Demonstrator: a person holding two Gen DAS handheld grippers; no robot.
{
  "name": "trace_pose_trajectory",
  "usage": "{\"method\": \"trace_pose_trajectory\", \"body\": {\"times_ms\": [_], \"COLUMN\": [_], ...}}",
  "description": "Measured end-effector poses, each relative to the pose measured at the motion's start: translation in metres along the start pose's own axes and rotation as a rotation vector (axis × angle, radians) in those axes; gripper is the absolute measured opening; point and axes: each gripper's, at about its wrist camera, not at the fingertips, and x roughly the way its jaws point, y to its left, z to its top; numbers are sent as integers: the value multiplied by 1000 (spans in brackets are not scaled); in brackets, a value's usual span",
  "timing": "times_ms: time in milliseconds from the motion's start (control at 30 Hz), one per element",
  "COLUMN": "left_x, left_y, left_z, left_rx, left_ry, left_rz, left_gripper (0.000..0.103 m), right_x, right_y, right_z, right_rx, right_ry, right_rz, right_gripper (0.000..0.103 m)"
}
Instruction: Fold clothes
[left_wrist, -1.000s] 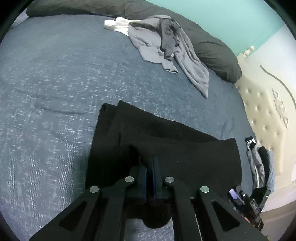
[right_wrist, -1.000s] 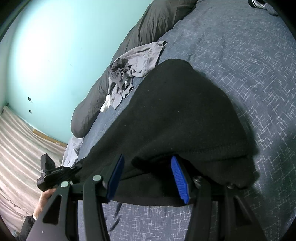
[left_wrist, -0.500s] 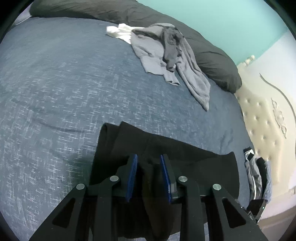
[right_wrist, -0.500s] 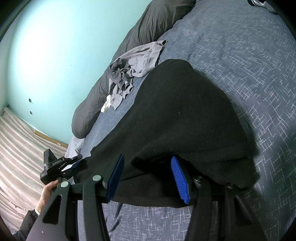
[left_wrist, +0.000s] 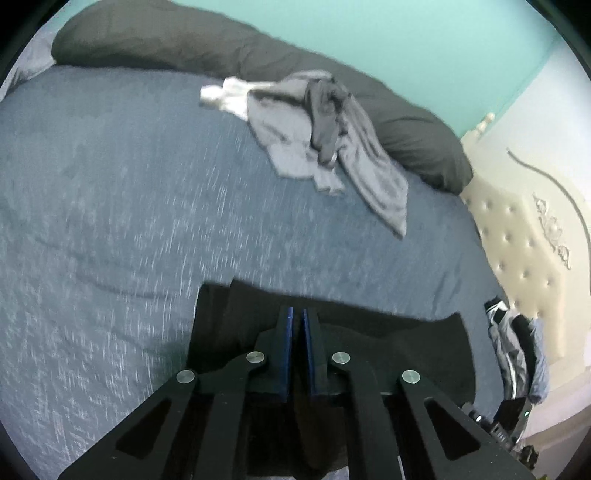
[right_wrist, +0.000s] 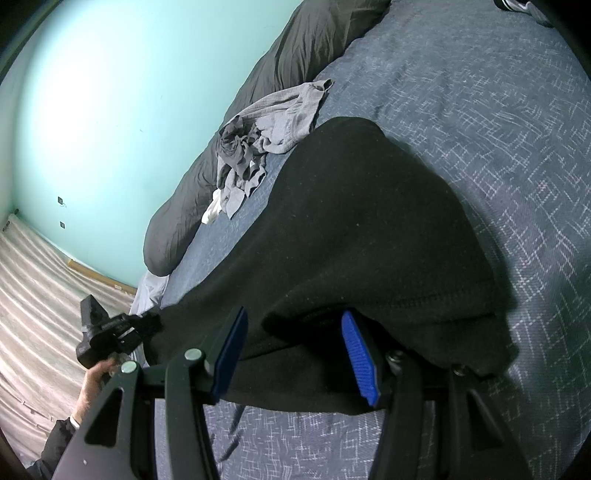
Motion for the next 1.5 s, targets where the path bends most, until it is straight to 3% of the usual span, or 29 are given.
{"method": "trace_pose_trajectory", "body": {"times_ms": [167, 400, 667, 967, 1500], "left_x": [16, 50, 1, 4, -5], "left_y": [8, 42, 34, 11, 8], "left_z": [14, -2, -20, -61, -72], "left_rx": [-39, -165, -133, -32, 24], "left_ry": [28, 107, 31, 104, 125], "left_rz": [6, 43, -19, -27, -25], "left_gripper": [6, 9, 16, 18, 18], "right_x": [0, 0, 0, -1, 2], "right_y": [0, -1, -2, -2, -3], "right_z": [-1, 0, 2, 2, 3], "right_rx": [-2, 3, 14, 19, 23], "right_ry": [0, 1, 1, -4, -6], "right_rz": [-1, 1, 5, 5, 2], "right_gripper": [54, 54, 54, 54, 54]}}
